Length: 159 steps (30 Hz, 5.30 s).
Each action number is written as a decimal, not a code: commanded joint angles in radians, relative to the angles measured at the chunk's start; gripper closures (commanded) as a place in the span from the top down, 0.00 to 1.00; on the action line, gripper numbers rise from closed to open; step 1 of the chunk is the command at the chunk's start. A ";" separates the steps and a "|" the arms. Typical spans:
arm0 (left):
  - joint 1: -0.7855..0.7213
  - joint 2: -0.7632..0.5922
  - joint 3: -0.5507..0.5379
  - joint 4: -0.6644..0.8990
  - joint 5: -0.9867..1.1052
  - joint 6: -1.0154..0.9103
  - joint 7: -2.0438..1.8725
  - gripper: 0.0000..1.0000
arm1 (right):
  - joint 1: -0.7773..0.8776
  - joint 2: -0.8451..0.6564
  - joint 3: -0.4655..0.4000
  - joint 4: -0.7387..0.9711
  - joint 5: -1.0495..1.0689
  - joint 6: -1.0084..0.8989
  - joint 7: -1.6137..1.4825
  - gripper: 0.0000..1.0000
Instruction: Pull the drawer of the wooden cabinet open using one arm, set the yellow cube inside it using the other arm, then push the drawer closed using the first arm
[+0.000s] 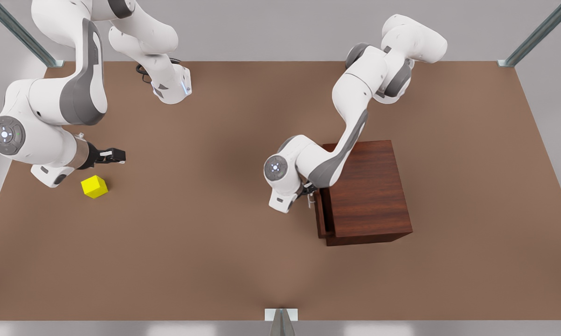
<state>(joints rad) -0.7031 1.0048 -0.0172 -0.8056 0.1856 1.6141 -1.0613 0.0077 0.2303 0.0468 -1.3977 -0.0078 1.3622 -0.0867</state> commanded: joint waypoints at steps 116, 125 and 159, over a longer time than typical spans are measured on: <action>0.530 -0.703 -0.130 -0.523 -0.132 -0.336 0.862 1.00 | 0.755 0.492 -0.074 0.276 0.359 0.781 -0.541 0.36; 0.536 -0.693 -0.130 -0.523 -0.130 -0.330 0.863 1.00 | 0.811 0.544 -0.073 0.276 0.367 0.827 -0.527 0.36; -0.003 -0.134 -0.121 -0.219 -0.169 0.535 -1.905 0.21 | 0.242 -0.069 -0.174 -0.055 -0.001 -0.057 0.222 1.00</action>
<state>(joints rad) -0.7016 0.8634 -0.1386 -1.0327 -0.0177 1.9060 -1.3887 0.2386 0.1621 -0.1340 -1.4429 -0.0076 1.3174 -0.3409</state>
